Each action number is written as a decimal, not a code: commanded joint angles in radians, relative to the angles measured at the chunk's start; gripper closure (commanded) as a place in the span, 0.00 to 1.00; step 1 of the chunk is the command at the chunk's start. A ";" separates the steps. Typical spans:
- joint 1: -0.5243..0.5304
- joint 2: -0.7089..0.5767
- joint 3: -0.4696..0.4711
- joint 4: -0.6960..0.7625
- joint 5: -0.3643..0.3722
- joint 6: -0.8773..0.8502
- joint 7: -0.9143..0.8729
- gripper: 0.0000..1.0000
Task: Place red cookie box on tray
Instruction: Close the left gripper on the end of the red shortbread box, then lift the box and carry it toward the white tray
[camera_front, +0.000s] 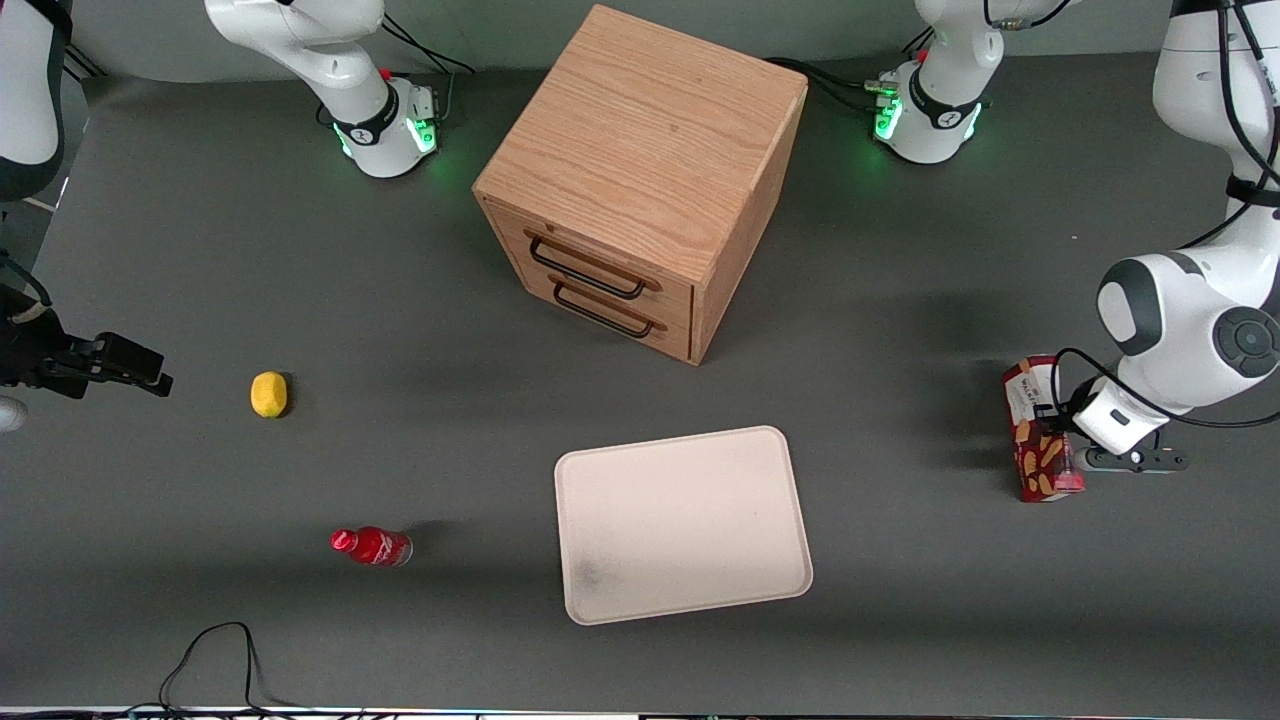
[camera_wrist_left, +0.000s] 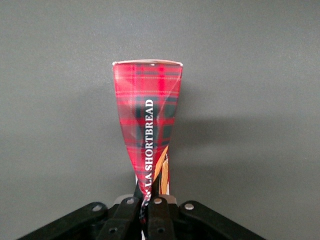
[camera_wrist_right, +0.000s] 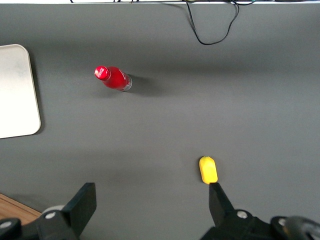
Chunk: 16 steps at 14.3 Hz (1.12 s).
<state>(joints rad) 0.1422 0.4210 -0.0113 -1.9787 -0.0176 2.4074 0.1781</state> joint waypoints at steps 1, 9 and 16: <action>-0.004 -0.031 0.004 0.064 -0.010 -0.111 0.014 1.00; -0.004 -0.136 0.005 0.363 -0.010 -0.551 -0.054 1.00; -0.007 -0.173 0.008 0.580 0.002 -0.775 -0.094 1.00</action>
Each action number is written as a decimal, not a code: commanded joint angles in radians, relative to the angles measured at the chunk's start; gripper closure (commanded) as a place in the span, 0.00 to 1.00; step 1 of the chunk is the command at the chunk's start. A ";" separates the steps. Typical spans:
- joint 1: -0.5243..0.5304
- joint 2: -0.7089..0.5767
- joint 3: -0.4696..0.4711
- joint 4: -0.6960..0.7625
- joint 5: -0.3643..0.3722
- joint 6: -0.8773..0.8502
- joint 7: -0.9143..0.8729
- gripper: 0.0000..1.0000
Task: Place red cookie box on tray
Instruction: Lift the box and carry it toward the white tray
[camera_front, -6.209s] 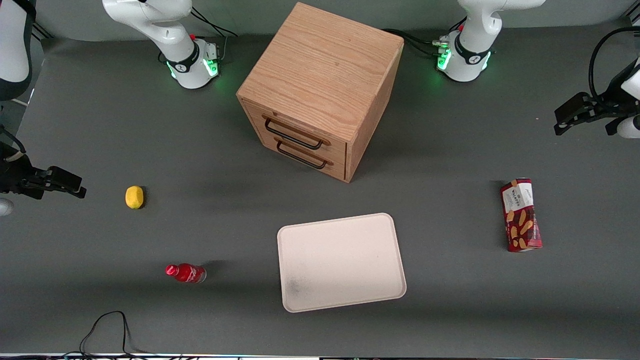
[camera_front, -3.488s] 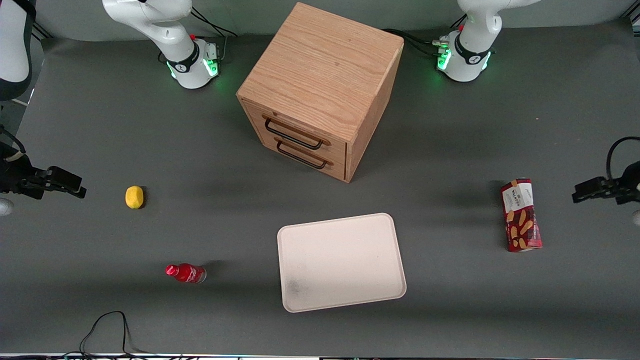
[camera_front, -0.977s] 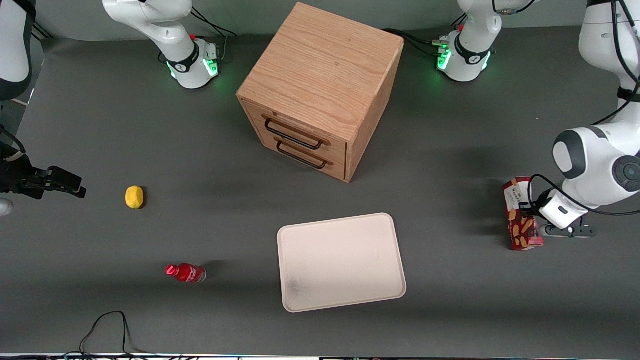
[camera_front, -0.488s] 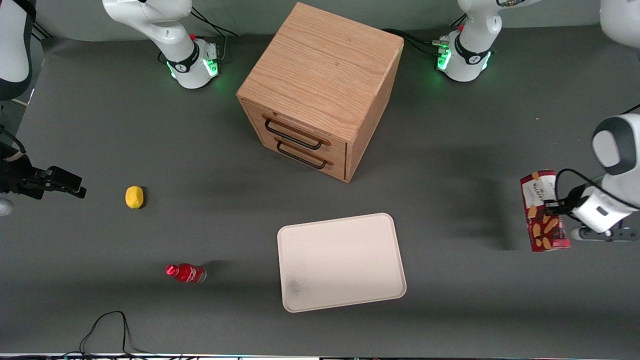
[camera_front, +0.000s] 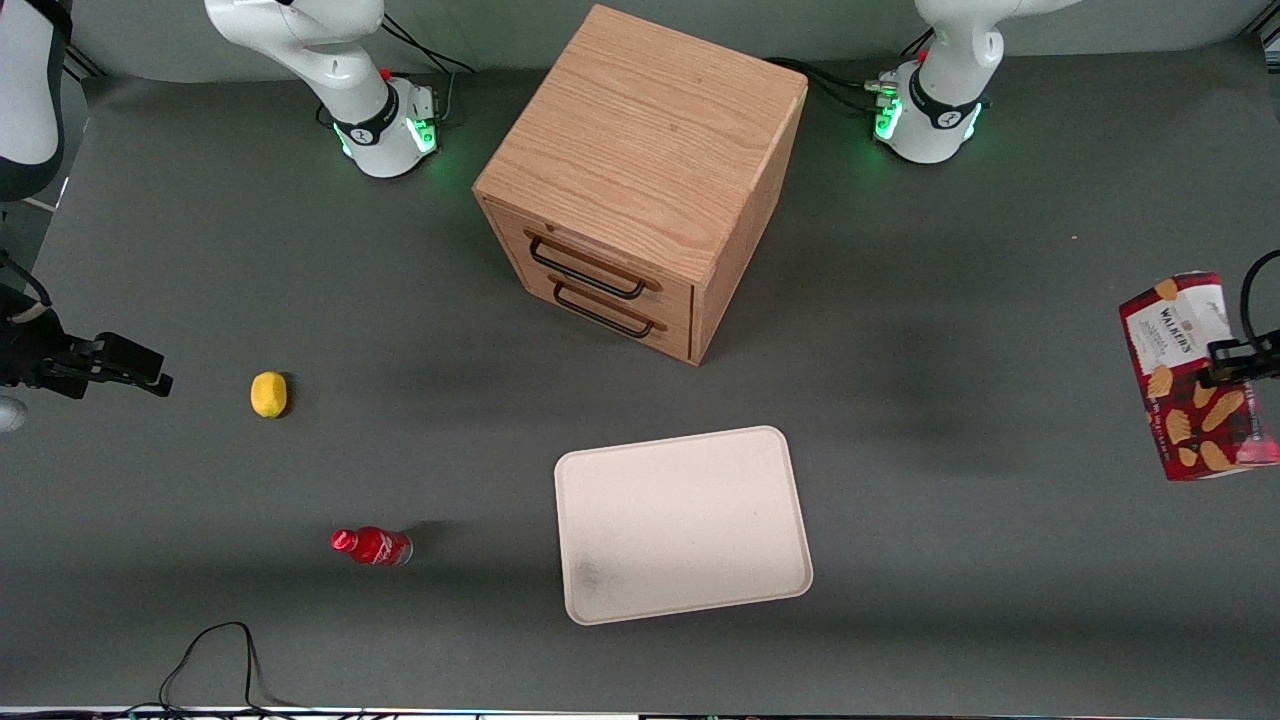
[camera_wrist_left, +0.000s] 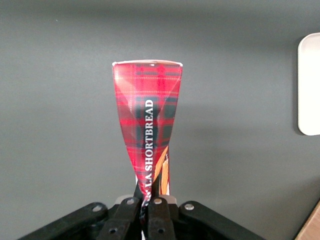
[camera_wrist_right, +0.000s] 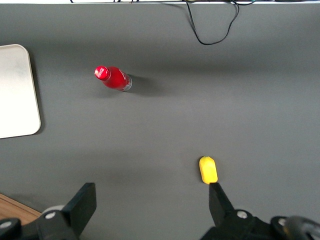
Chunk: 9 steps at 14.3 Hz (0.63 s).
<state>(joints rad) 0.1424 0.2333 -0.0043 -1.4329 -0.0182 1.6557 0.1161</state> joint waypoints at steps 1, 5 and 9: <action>-0.013 0.015 0.001 0.037 0.001 -0.024 -0.053 1.00; -0.095 0.052 0.001 0.086 0.000 -0.007 -0.197 1.00; -0.220 0.124 0.001 0.164 0.004 -0.010 -0.340 1.00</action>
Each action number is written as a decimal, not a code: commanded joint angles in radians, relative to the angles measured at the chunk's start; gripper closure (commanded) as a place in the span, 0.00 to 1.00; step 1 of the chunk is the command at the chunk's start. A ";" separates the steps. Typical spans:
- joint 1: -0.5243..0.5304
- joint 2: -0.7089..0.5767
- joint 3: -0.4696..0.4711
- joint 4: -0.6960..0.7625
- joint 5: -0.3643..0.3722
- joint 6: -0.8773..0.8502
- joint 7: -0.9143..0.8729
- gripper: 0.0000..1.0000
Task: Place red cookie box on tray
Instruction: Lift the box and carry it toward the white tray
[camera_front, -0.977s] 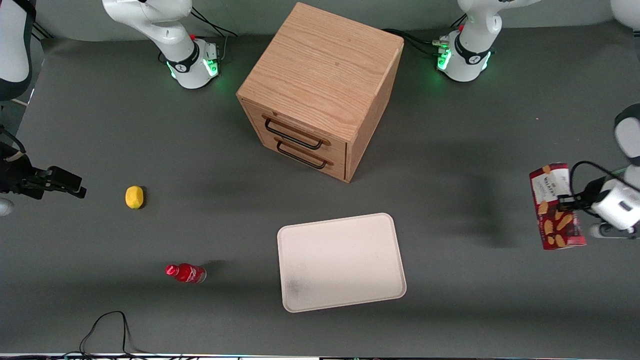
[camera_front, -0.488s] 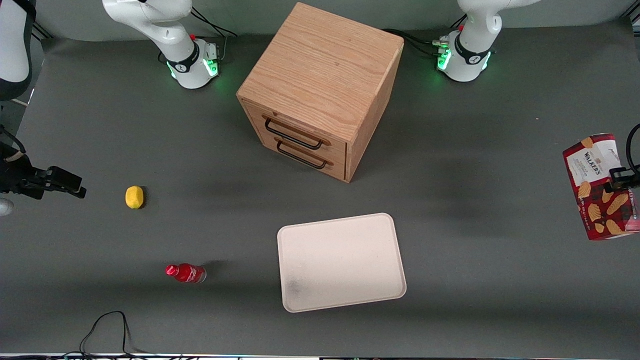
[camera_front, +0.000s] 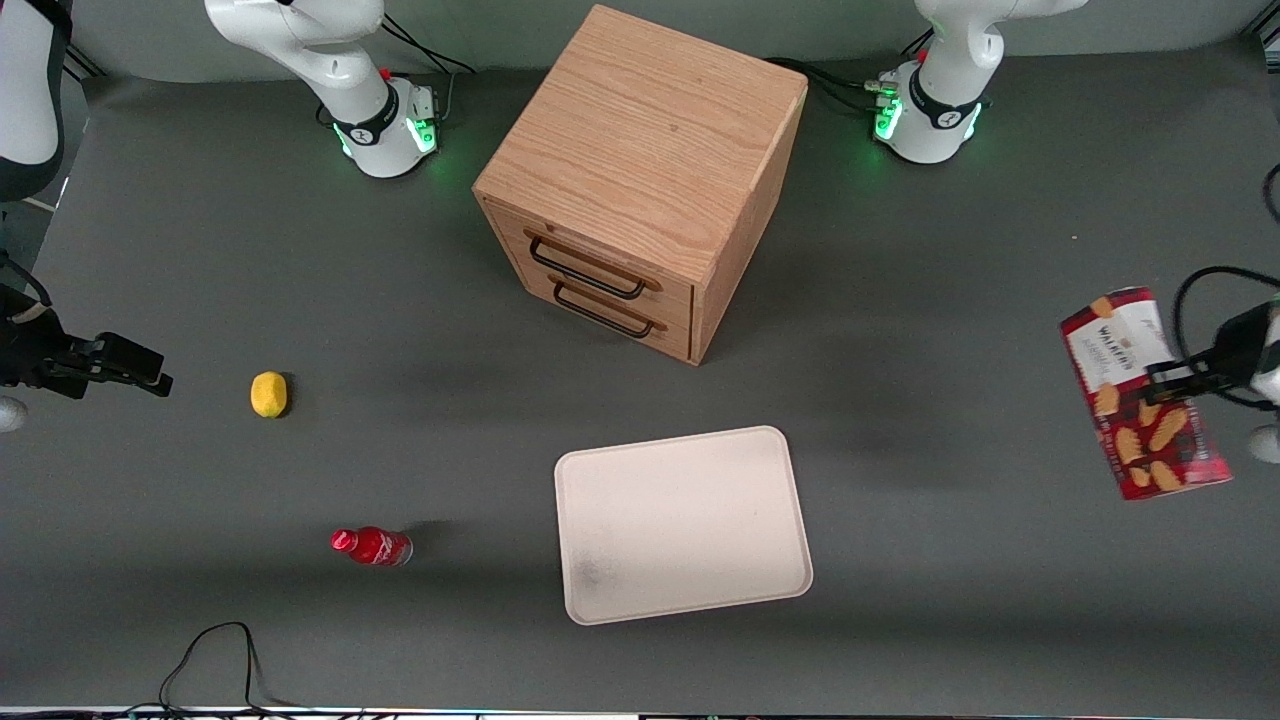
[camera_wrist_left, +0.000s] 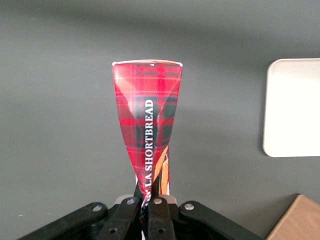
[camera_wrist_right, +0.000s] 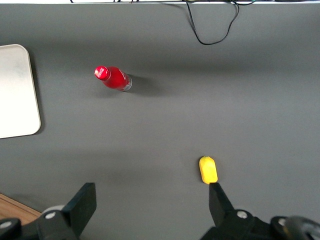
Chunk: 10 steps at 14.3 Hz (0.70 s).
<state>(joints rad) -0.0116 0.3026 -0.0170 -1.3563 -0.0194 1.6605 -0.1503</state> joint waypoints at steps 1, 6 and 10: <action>-0.102 0.082 0.014 0.118 0.007 -0.015 -0.121 1.00; -0.298 0.249 0.015 0.319 0.047 -0.030 -0.382 1.00; -0.405 0.357 0.014 0.445 0.067 -0.024 -0.495 1.00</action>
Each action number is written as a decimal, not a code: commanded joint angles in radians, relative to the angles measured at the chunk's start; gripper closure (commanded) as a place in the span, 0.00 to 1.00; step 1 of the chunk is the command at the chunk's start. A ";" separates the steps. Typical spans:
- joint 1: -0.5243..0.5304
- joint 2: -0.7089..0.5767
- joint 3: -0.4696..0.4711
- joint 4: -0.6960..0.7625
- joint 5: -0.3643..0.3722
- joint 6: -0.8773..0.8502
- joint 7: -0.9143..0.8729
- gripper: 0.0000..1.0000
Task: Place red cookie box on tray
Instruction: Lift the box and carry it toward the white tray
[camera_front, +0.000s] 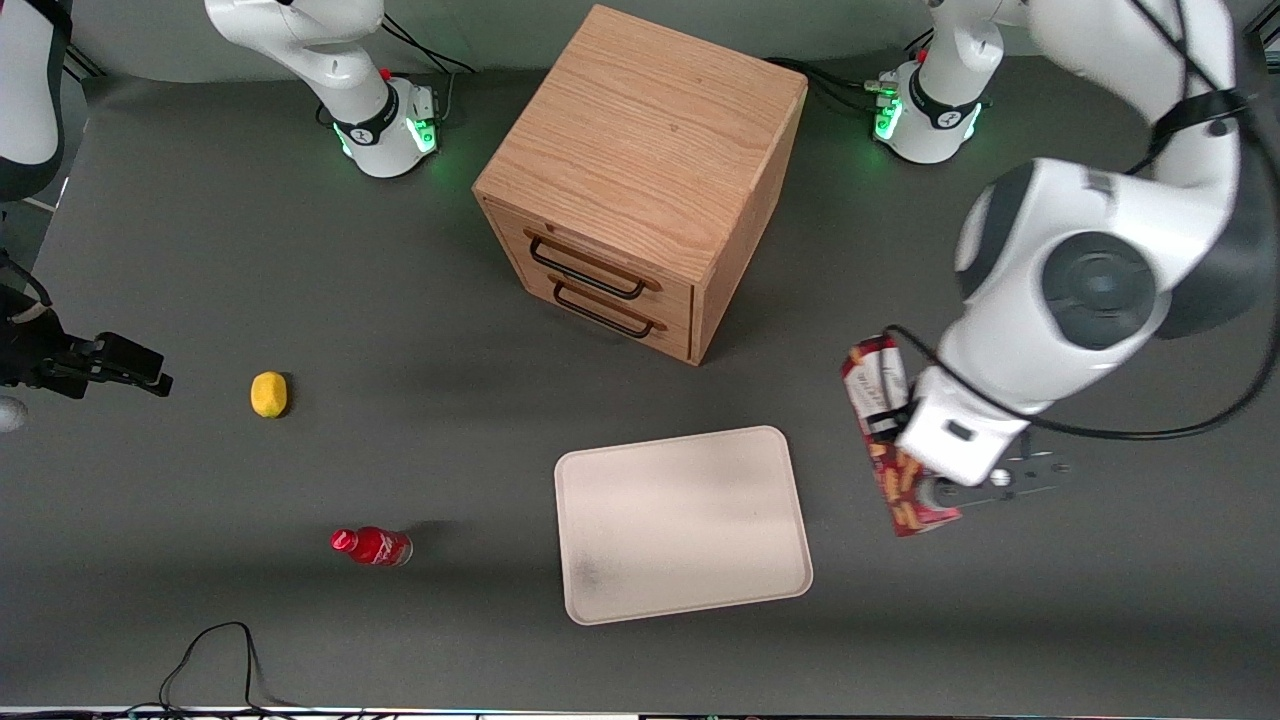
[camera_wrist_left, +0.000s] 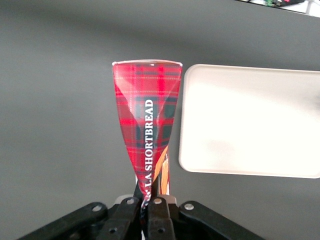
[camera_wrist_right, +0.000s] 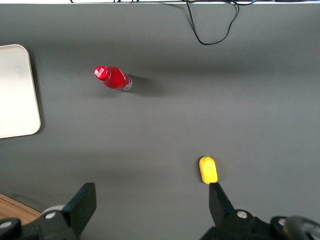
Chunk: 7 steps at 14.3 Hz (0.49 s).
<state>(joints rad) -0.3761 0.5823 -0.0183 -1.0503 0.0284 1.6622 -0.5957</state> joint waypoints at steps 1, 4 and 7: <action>-0.062 0.097 0.015 0.165 0.019 -0.027 -0.059 1.00; -0.084 0.113 -0.002 0.171 0.016 -0.013 -0.062 1.00; -0.081 0.117 0.006 0.171 0.016 0.029 -0.061 1.00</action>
<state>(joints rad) -0.4567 0.6765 -0.0204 -0.9303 0.0302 1.6684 -0.6406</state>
